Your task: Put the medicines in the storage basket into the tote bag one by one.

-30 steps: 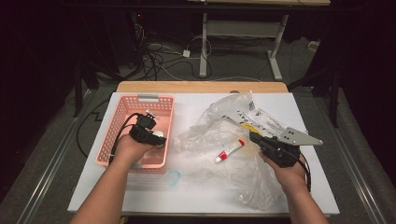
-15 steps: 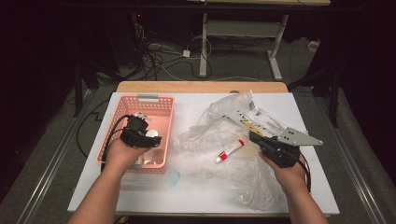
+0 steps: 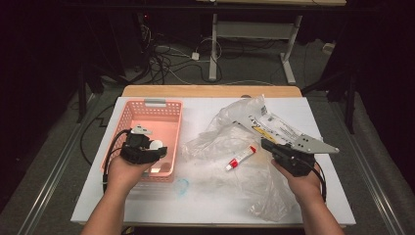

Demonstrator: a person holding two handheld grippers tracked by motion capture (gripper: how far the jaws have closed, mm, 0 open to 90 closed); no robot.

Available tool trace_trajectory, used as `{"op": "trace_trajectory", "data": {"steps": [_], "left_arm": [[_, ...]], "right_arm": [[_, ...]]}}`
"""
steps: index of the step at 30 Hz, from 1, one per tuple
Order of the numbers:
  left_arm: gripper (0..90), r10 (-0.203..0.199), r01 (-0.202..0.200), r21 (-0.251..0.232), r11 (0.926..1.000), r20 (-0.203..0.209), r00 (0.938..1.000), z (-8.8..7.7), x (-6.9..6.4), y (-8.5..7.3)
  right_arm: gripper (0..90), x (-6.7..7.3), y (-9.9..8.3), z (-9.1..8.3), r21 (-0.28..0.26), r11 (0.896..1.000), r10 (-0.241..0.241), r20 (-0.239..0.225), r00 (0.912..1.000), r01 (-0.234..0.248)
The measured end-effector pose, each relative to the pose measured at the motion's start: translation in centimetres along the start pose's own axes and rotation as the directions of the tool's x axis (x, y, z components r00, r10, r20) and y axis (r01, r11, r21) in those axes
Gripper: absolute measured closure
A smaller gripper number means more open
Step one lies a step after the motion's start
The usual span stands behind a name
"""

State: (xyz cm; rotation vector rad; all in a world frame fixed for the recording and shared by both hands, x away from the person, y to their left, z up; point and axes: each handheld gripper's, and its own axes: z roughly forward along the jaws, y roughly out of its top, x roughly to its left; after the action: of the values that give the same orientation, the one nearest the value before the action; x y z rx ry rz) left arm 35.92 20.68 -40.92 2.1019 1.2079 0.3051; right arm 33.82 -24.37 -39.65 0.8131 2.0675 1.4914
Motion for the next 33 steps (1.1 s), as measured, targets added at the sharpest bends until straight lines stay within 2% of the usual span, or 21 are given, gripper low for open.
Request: {"op": "trace_trajectory", "data": {"steps": [3, 7, 10, 12, 14, 19, 22, 33], "left_arm": [[48.7, 0.008, -0.008, -0.019, 0.9998, -0.004, 1.0000, -0.2, -0.2, -0.6], [48.7, 0.000, 0.000, -0.049, 0.9988, 0.007, 1.0000, -0.3, -0.4, -1.4], [48.7, 0.016, -0.016, -0.062, 0.9979, -0.005, 0.9999, -0.1, -0.7, -2.0], [48.7, 0.014, -0.014, -0.088, 0.9960, -0.001, 0.9999, -0.4, -0.7, -2.1], [48.7, 0.016, -0.016, -0.112, 0.9936, -0.003, 0.9999, -0.6, -0.7, -2.3], [48.7, 0.014, -0.010, -0.158, 0.9873, 0.024, 0.9996, -1.2, -0.8, -2.6], [48.7, 0.022, -0.015, -0.194, 0.9809, 0.033, 0.9992, -1.8, -1.3, -2.4], [48.8, 0.043, -0.022, -0.271, 0.9625, 0.072, 0.9965, -3.2, -2.5, -2.0]], "right_arm": [[90.0, 0.0, 0.0, 0.1, 0.005, 1.000, 0.001, 0.000, 1.0000, -0.001], [90.0, 0.1, -0.1, 0.2, 0.006, 1.000, -0.003, -0.003, 1.0000, 0.003], [90.0, 0.2, -0.1, 0.3, 0.013, 1.000, -0.007, -0.004, 1.0000, 0.007], [90.0, 0.2, -0.1, 0.4, 0.015, 1.000, -0.007, -0.003, 1.0000, 0.007], [90.0, 0.3, -0.2, 0.5, 0.019, 1.000, -0.011, -0.004, 0.9999, 0.011], [90.0, 0.4, -0.2, 0.6, 0.024, 1.000, -0.011, -0.005, 0.9999, 0.011], [90.0, 0.4, -0.2, 0.6, 0.023, 1.000, -0.007, -0.005, 1.0000, 0.007], [90.0, 0.4, -0.1, 0.5, 0.015, 1.000, -0.014, -0.006, 0.9999, 0.014]]}}
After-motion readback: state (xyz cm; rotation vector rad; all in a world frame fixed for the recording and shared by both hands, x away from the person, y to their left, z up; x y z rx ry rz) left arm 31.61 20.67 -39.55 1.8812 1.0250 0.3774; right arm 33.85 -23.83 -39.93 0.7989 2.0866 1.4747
